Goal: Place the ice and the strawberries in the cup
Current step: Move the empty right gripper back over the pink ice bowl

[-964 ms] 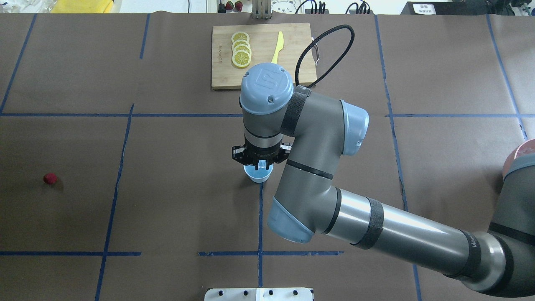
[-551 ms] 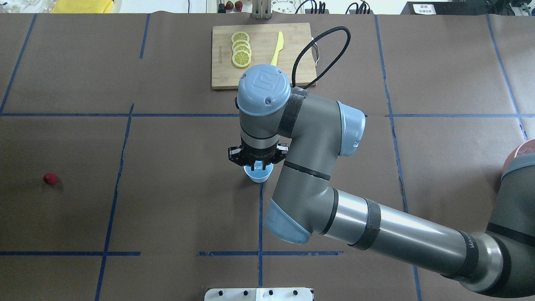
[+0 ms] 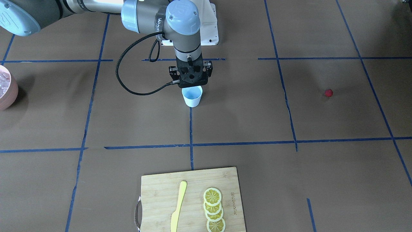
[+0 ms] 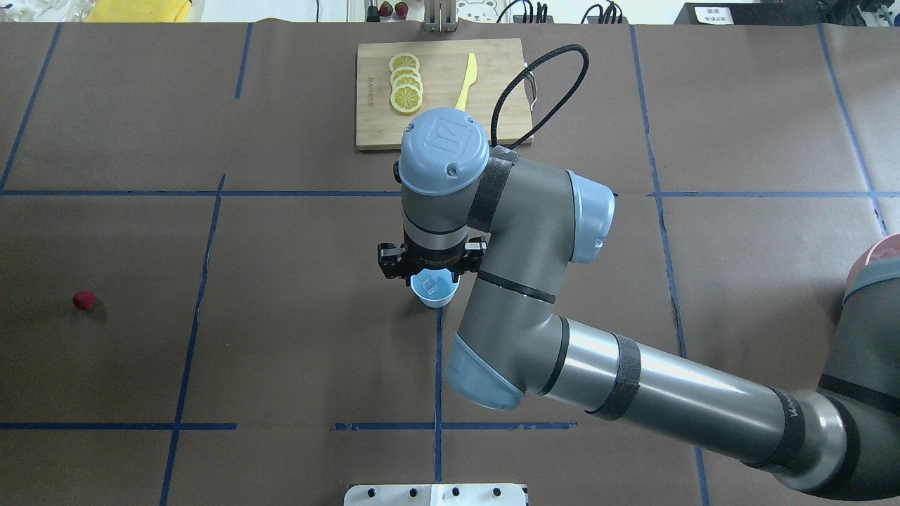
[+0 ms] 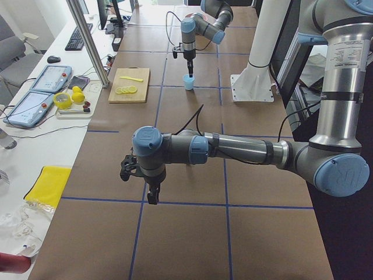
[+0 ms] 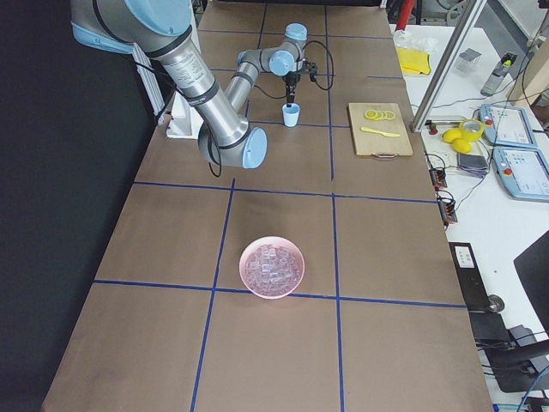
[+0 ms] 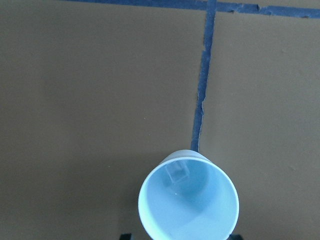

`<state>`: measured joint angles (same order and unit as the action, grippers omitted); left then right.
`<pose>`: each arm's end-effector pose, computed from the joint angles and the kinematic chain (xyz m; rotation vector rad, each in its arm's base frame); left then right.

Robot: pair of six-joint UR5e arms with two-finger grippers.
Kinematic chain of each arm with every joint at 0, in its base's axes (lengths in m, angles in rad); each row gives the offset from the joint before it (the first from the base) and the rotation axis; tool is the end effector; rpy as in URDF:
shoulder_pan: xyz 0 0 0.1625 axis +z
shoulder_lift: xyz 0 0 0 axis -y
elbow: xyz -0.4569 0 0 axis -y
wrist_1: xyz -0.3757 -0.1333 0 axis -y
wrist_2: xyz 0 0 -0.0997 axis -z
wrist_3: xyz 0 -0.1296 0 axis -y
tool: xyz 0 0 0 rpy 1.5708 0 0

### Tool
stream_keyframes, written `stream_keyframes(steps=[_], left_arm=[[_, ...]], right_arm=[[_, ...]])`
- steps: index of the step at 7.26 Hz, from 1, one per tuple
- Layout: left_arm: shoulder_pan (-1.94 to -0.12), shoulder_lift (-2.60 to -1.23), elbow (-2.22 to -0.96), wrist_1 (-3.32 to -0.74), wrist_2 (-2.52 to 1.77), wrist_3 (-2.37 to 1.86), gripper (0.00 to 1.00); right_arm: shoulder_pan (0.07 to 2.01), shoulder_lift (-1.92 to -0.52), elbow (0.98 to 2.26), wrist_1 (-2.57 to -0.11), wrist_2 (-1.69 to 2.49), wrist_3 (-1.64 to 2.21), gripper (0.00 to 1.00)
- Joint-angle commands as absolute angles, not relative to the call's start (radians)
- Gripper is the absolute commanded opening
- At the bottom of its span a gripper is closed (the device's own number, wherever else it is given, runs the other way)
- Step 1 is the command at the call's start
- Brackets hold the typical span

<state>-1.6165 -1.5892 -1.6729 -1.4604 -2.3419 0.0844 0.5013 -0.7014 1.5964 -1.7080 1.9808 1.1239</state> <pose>-0.0650 -0.4796 0.6661 0.0597 0.7689 0.0407 -0.6081 -0.4263 0.1820 -0.0060 -0.8421 -0.1042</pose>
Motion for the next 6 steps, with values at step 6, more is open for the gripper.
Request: stream_keyframes(steps=[6], left_arm=[[-1.617, -1.589, -1.687, -1.471, -2.342, 0.046, 1.00]], right_arm=[[0.722, -1.033, 2.119, -1.962, 1.989, 1.120, 0.99]])
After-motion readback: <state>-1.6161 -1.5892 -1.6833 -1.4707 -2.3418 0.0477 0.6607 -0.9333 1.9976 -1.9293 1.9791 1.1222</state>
